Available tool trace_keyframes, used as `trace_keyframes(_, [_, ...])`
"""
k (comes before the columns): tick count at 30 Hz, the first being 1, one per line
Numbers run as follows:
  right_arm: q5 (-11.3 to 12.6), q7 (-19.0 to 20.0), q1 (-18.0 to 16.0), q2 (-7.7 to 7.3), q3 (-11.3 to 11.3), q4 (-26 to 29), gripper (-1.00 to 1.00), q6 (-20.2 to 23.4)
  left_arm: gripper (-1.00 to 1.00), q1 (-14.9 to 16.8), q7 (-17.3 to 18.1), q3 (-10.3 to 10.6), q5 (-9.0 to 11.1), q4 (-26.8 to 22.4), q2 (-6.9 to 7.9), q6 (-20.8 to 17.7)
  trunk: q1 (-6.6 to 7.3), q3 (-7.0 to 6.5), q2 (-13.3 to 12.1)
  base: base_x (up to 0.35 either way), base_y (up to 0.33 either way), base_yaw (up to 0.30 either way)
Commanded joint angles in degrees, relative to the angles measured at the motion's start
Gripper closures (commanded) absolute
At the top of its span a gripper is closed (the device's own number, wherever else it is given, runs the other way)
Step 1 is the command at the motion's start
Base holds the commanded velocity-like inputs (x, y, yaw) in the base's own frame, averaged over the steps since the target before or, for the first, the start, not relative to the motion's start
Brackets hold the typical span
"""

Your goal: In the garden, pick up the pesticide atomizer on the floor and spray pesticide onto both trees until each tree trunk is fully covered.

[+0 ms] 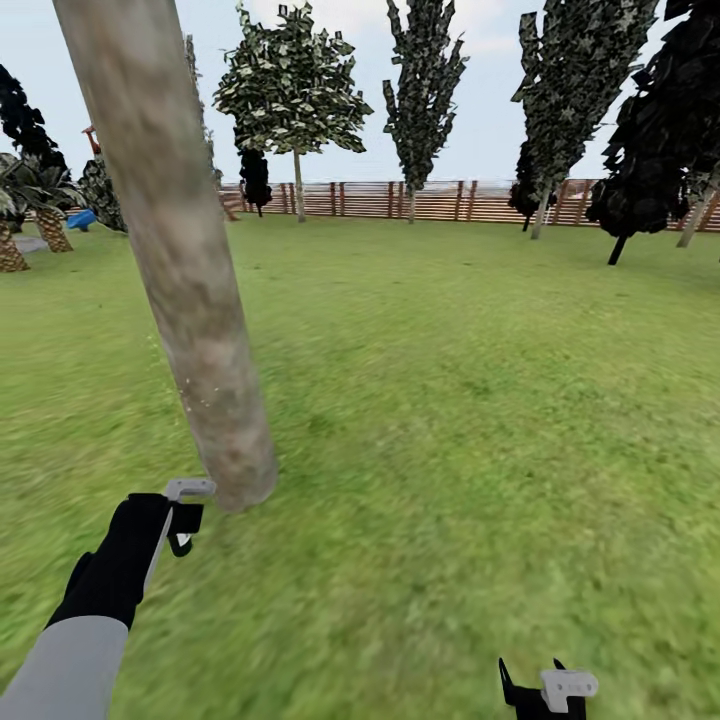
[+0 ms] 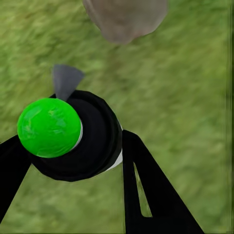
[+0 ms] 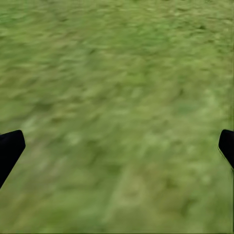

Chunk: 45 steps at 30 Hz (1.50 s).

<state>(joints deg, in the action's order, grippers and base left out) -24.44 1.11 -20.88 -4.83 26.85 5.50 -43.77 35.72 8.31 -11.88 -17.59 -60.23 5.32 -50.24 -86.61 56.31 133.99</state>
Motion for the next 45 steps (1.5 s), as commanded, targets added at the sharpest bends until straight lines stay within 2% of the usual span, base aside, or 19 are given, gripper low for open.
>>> trace_keyframes(1, [-0.43, 0.12, -0.04, 0.00, 0.49, -0.05, -1.00, -0.18, 1.00, 0.04, 0.57, -0.08, -0.67, -0.12, -0.03, -0.21, -0.01, 0.05, 0.02, 0.256, -0.175, 0.010])
trace_keyframes(5, [-0.43, 0.12, -0.04, 0.00, 0.49, -0.05, -1.00, -0.18, 1.00, -0.35, 0.57, -0.27, -0.69, 0.54, 0.17, -0.21, -0.01, 0.05, 0.02, 0.279, -0.122, 0.003])
trace_keyframes(11, [-0.43, 0.12, -0.04, 0.00, 0.49, -0.05, -1.00, -0.18, 1.00, -2.06, 0.73, -3.88, -0.76, 0.74, 0.30, -0.04, -0.01, 0.05, 0.02, 0.277, -0.012, 0.030])
trace_keyframes(16, [-0.51, 0.12, -0.04, 0.08, 0.49, -0.05, -1.00, -0.18, 1.00, -5.18, 1.12, -3.84, -0.56, 0.76, 0.12, 1.00, -0.01, 0.05, 0.02, 0.025, 0.000, 0.247])
trace_keyframes(20, [-0.52, 0.12, -0.04, 0.03, 0.49, -0.05, -1.00, -0.18, 1.00, -5.30, 0.96, -3.74, -0.55, 0.52, -0.23, 1.09, -0.01, 0.05, 0.02, 0.004, 0.000, 0.098])
trace_keyframes(24, [-0.52, 0.13, -0.04, 0.01, 0.49, -0.05, -1.00, -0.18, 1.00, -5.51, 0.71, -4.04, -0.59, 1.36, 0.13, 1.13, -0.01, 0.05, 0.02, 0.216, 0.000, 0.011])
trace_keyframes(28, [-0.52, 0.13, -0.04, 0.00, 0.49, -0.05, -1.00, -0.18, 1.00, -6.03, 0.55, -4.24, -0.60, 3.51, -0.21, 4.78, -0.01, 0.05, 0.02, 0.330, 0.000, 0.001])
trace_keyframes(30, [-0.52, 0.14, -0.05, 0.00, 0.49, -0.05, -1.00, -0.18, 1.00, -6.37, 0.56, -4.31, -0.57, 3.74, -0.12, 5.27, -0.01, 0.05, 0.02, 0.337, -0.003, 0.000])
trace_keyframes(32, [-0.52, 0.19, -0.05, 0.00, 0.49, -0.05, -1.00, -0.18, 1.00, -7.34, 0.85, -5.32, -0.41, 3.76, -0.09, 5.52, -0.01, 0.05, 0.02, 0.298, -0.096, 0.000])
trace_keyframes(35, [-0.52, 0.20, -0.06, 0.07, 0.49, -0.05, -1.00, -0.18, 1.00, -7.65, 1.12, -6.58, -0.28, 3.44, -0.43, 5.59, -0.01, 0.05, 0.02, 0.166, -0.219, 0.002])
trace_keyframes(38, [-0.52, 0.18, -0.05, 0.09, 0.49, -0.05, -1.00, -0.18, 1.00, -7.68, 1.16, -6.66, -0.26, 3.68, -1.49, 5.99, -0.01, 0.05, 0.02, 0.120, -0.260, 0.135])
trace_keyframes(41, [-0.52, 0.19, -0.04, 0.09, 0.49, -0.05, -1.00, -0.18, 1.00, -7.69, 0.66, -6.67, -0.25, 3.95, -2.38, 8.80, -0.01, 0.05, 0.02, 0.169, -0.242, 0.256])
trace_keyframes(45, [-0.52, 0.20, -0.04, 0.09, 0.49, -0.05, -1.00, -0.18, 1.00, -7.69, 0.59, -6.67, -0.26, 3.97, -2.56, 9.16, -0.01, 0.05, 0.02, 0.180, -0.237, 0.275])
